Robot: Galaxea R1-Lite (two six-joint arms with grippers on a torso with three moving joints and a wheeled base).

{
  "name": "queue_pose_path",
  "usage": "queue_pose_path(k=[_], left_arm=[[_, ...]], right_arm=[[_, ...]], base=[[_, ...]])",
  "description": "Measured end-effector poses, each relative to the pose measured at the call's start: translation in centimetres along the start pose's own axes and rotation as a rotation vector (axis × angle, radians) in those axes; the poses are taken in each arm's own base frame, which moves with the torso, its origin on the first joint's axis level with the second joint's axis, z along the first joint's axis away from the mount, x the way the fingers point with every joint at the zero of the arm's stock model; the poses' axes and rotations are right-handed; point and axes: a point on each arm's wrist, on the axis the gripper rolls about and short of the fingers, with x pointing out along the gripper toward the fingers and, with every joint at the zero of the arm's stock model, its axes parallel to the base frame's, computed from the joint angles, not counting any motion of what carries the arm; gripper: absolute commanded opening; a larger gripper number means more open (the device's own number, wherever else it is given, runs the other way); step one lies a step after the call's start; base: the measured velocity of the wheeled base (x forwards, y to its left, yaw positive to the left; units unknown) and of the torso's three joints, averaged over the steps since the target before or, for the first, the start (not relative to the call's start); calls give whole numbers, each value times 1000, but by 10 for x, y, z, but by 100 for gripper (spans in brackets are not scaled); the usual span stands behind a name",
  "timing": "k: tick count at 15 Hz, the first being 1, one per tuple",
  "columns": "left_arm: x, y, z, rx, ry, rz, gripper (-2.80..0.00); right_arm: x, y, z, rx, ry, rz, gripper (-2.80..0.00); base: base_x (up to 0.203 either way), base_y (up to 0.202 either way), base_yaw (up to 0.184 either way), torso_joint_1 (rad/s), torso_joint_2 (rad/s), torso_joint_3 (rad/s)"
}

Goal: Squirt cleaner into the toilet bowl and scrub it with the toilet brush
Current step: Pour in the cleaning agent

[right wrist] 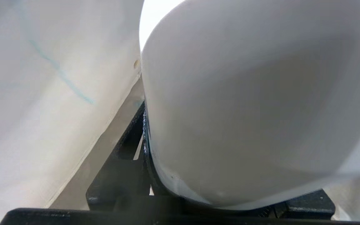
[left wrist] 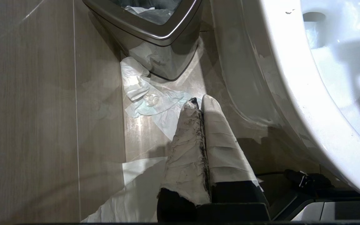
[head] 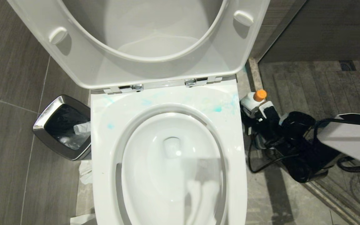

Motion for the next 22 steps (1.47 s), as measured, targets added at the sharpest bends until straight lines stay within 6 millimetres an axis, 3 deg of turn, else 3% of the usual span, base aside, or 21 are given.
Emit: queue_pose_path(k=[5, 8, 16, 22], left_arm=[[0, 0, 0, 0, 0, 0, -280], [0, 0, 0, 0, 0, 0, -280], [0, 0, 0, 0, 0, 0, -280], [0, 0, 0, -1, 0, 0, -280]], right_arm=[[-75, -15, 74, -1, -23, -62, -280], [-122, -19, 107, 11, -46, -120, -280], [-211, -29, 170, 18, -38, -232, -280], [-267, -29, 190, 21, 68, -309, -280]], base=[[0, 0, 0, 0, 0, 0], [0, 0, 0, 0, 0, 0], [0, 0, 0, 0, 0, 0], [0, 0, 0, 0, 0, 0]])
